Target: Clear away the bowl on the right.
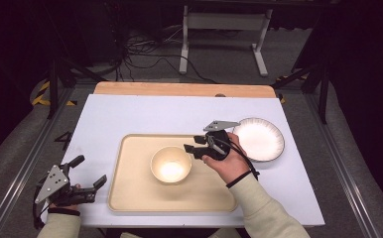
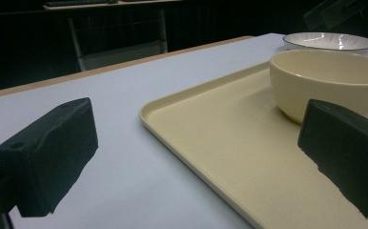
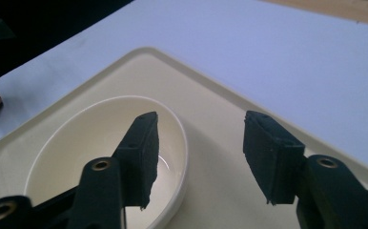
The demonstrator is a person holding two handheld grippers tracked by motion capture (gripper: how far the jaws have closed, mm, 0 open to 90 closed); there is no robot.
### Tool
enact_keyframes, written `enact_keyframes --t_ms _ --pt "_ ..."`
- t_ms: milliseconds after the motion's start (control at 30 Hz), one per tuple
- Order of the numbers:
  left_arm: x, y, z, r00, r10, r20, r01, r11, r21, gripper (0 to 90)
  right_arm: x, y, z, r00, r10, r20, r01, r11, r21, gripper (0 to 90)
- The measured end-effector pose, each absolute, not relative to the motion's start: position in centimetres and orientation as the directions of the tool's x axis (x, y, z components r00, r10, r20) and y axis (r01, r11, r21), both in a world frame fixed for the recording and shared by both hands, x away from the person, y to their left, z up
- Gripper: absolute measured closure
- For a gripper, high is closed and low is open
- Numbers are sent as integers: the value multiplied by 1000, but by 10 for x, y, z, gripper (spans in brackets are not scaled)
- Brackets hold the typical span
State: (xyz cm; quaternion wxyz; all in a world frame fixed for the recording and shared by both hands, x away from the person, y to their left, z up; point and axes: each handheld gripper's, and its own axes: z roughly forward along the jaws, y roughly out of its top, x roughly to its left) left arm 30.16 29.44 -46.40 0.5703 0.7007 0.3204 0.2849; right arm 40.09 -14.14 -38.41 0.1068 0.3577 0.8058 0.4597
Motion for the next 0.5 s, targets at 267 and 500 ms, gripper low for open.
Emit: enact_keyframes --t_ms 267,500 --pt "302 294 -464 633 774 31 128 -144 981 2 393 -152 -383 -787 614 64 317 314 895 352" --pt "303 294 -464 635 772 33 127 -146 981 2 387 -157 -384 -816 578 7 230 313 921 275"
